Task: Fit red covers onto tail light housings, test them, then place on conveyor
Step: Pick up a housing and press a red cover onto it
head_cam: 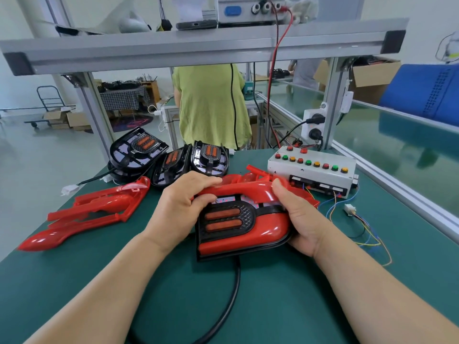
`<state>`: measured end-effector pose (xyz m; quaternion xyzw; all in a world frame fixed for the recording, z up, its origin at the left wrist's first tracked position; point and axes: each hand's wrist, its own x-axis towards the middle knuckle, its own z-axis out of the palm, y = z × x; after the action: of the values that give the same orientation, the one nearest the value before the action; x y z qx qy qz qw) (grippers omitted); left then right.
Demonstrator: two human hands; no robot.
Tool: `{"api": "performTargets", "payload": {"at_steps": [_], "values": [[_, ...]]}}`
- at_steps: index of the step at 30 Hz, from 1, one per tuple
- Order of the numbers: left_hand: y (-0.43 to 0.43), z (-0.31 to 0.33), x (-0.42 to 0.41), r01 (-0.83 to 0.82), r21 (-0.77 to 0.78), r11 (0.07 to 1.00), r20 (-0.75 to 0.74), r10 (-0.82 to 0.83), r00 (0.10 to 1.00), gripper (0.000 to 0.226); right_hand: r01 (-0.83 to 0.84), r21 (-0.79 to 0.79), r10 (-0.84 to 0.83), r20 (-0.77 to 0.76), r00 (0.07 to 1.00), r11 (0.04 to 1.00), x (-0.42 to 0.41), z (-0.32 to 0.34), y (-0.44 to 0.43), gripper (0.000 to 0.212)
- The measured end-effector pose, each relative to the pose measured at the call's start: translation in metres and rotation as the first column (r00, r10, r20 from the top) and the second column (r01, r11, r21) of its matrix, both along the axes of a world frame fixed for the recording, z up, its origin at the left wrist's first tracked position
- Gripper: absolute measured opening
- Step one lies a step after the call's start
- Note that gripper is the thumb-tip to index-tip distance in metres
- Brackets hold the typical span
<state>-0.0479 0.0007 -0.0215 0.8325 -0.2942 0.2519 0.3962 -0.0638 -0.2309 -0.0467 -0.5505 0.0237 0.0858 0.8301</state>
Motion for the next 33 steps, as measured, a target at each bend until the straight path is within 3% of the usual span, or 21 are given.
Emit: {"api": "performTargets", "payload": {"at_steps": [6, 15, 25, 33], "values": [[0.006, 0.006, -0.003, -0.015, -0.102, 0.995, -0.045, 0.010, 0.999, 0.027, 0.090, 0.062, -0.083, -0.104, 0.991, 0.994, 0.005, -0.001, -0.005, 0.053], [-0.003, 0.008, -0.011, -0.033, 0.041, 0.999, -0.007, 0.033, 0.999, 0.023, 0.122, 0.046, -0.117, -0.113, 0.987, 0.991, 0.008, -0.006, -0.006, 0.040], [0.000, 0.008, -0.011, 0.014, 0.081, 0.997, -0.024, -0.012, 1.000, 0.023, 0.107, 0.033, -0.104, -0.090, 0.991, 0.994, 0.006, -0.005, -0.007, 0.039], [-0.007, 0.005, -0.014, -0.052, 0.056, 0.997, 0.031, 0.050, 0.998, 0.023, 0.085, 0.014, -0.084, -0.060, 0.995, 0.996, 0.005, -0.002, -0.006, 0.044]]}}
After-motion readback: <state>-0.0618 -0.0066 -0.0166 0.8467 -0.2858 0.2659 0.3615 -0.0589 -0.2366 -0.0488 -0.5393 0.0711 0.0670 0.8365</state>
